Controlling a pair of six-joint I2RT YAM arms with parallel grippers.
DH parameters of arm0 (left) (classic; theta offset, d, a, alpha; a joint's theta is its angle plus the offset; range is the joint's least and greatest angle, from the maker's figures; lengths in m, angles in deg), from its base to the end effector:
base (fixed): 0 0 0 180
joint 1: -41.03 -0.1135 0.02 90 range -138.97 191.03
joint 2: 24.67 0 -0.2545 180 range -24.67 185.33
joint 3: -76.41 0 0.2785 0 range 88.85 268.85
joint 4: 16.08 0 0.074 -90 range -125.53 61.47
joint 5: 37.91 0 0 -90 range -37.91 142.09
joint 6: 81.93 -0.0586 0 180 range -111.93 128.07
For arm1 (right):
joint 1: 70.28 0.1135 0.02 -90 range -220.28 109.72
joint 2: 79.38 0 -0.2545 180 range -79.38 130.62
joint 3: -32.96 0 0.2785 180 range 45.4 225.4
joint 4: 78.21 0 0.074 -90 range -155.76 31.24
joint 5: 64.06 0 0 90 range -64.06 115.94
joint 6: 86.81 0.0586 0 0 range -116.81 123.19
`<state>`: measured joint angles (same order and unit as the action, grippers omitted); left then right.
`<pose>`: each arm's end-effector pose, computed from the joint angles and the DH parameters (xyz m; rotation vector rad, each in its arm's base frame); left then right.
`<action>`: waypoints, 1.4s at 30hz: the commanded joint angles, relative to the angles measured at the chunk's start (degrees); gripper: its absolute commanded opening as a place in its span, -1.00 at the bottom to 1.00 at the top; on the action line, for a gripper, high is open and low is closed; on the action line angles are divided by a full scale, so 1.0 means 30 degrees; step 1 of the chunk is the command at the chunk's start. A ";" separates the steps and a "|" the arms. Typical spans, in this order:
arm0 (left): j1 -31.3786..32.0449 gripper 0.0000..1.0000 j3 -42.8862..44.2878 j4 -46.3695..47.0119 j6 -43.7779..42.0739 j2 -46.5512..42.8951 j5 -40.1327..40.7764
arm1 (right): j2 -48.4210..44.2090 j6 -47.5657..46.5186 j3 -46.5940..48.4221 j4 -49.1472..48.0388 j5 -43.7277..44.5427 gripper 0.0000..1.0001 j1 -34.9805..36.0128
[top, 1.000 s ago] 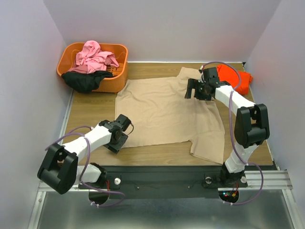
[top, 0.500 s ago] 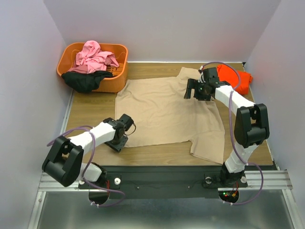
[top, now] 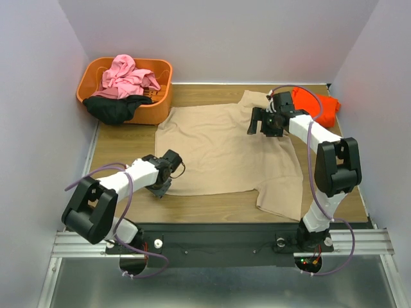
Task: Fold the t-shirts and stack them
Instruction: Fold the tshirt
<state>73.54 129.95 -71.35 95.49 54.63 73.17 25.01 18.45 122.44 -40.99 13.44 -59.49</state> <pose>0.2168 -0.1132 0.1154 -1.3012 2.4175 0.0692 0.4229 0.0935 0.1848 0.0036 2.5089 0.4613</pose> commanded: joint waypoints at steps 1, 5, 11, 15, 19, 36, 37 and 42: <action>-0.0114 -0.46 0.0421 -0.0315 -0.0369 0.0107 0.1089 | -0.0141 0.0126 0.0367 -0.0876 -0.0143 0.97 -0.0138; -0.0144 -0.77 0.0274 0.0358 -0.1100 0.0370 0.0942 | -0.0346 0.0097 0.0191 -0.0875 -0.0114 0.97 -0.0168; -0.0144 -1.00 0.0565 0.1412 -0.3238 -0.0066 0.0709 | -0.0755 0.0184 0.0104 -0.0846 -0.0114 0.97 -0.0168; -0.0144 -1.00 0.1034 0.1532 -0.3680 -0.1501 0.0678 | -0.1809 0.0652 -0.0712 -0.0817 0.0789 0.97 -0.0197; -0.0144 -1.00 0.1416 0.1678 -0.4263 -0.2937 0.0884 | -0.3390 0.1294 -0.2559 -0.0701 0.2081 0.97 -0.0575; -0.0231 -1.00 0.1826 0.5544 -0.9245 -0.2150 0.0210 | -0.4713 0.2236 -0.5114 0.0709 0.2434 0.95 -0.4504; -0.0319 -1.00 0.1827 0.6010 -0.9623 -0.1975 -0.0023 | -0.4393 0.2119 -0.4822 0.0678 0.2638 0.95 -0.4504; -0.1137 -1.00 0.1768 0.6892 -1.0300 -0.1797 -0.0318 | -0.3134 0.1884 -0.4031 0.0590 0.5242 0.93 -0.4504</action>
<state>71.90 133.03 -53.61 68.04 49.48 71.86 13.98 24.81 106.59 -37.41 23.21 -73.17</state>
